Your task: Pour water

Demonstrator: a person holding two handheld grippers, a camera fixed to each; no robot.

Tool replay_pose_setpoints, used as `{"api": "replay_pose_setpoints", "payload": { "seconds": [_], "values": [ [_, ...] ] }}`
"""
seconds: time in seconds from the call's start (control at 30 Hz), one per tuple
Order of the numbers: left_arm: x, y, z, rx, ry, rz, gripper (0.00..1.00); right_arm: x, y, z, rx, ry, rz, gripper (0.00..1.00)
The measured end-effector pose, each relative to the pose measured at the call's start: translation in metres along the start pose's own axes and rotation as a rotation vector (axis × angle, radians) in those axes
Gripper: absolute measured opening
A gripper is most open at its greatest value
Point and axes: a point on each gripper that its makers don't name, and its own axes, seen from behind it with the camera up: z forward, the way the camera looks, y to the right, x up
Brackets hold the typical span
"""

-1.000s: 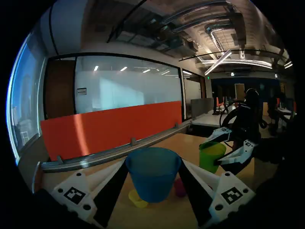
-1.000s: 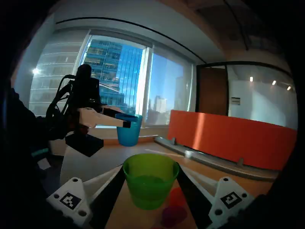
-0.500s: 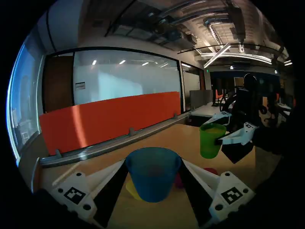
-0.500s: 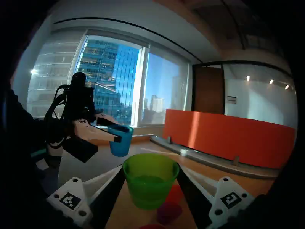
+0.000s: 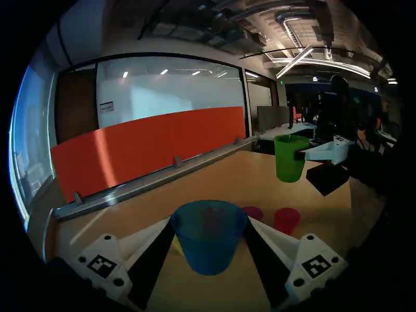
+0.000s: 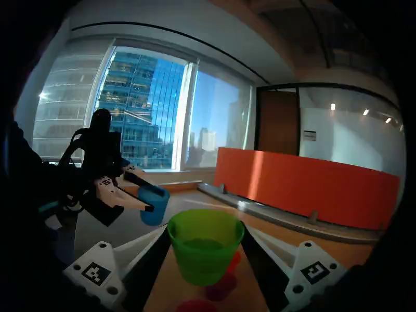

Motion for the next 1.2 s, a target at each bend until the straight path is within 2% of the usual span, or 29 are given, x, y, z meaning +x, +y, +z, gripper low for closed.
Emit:
{"api": "replay_pose_setpoints", "payload": {
  "seconds": [0.43, 0.8, 1.2],
  "values": [
    [-0.025, 0.008, 0.012, -0.022, -0.032, -0.022, 0.88, -0.002, 0.022, -0.013, -0.045, -0.009, 0.006, 0.91],
    [-0.056, 0.013, 0.021, -0.052, -0.127, -0.015, 0.88, -0.019, 0.041, -0.022, -0.069, -0.069, 0.010, 0.91],
    [-0.070, 0.018, 0.026, -0.073, -0.173, -0.010, 0.89, -0.035, 0.063, -0.035, -0.089, -0.121, 0.055, 0.92]
  ]
}}
